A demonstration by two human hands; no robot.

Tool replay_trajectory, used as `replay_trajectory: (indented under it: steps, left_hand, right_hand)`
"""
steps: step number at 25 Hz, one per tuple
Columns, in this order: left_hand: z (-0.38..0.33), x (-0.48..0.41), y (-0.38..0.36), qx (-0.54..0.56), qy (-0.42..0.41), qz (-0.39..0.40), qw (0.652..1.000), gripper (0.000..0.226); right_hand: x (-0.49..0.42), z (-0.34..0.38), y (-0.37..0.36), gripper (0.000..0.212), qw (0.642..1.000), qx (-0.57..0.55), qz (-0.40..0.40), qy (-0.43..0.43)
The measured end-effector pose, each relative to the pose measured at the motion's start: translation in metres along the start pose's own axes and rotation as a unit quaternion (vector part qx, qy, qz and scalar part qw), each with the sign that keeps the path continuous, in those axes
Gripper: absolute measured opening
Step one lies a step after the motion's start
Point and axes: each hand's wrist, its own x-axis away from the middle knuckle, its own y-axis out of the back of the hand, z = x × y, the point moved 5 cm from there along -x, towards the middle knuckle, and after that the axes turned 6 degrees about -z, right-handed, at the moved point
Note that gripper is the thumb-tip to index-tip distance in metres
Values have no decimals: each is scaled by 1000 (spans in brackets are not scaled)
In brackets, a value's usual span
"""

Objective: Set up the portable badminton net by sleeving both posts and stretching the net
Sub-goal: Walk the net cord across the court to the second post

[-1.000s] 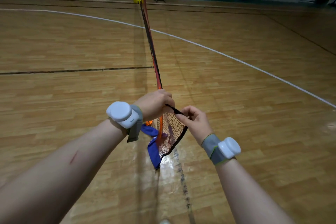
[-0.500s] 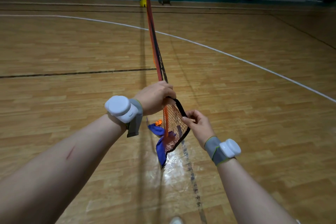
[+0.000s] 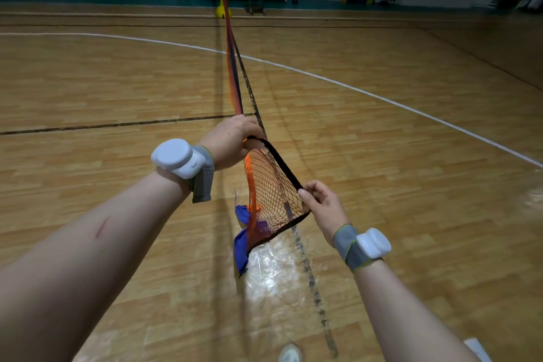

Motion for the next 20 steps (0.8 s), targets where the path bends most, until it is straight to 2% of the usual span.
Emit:
replay_trajectory:
  steps: [4, 8, 12, 14, 17, 20]
  left_hand:
    - [14, 13, -22, -22, 36, 31, 999, 12]
    - [10, 23, -35, 4, 64, 43, 997, 13]
    - [-25, 29, -53, -16, 19, 106, 994, 31]
    - [-38, 33, -57, -26, 6, 114, 993, 36]
    - [-60, 40, -57, -27, -37, 98, 994, 31]
    - [-89, 41, -59, 21, -61, 89, 994, 24]
  right_hand:
    - [16, 7, 3, 15, 1000, -20, -20, 5]
    - [34, 19, 1, 18, 1000, -9, -21, 21]
    - [43, 39, -1, 15, 998, 5, 7, 56]
    - [45, 46, 4, 13, 998, 6, 10, 69]
    - [48, 48, 14, 17, 997, 19, 18, 79]
    - [51, 40, 29, 19, 997, 25, 19, 66]
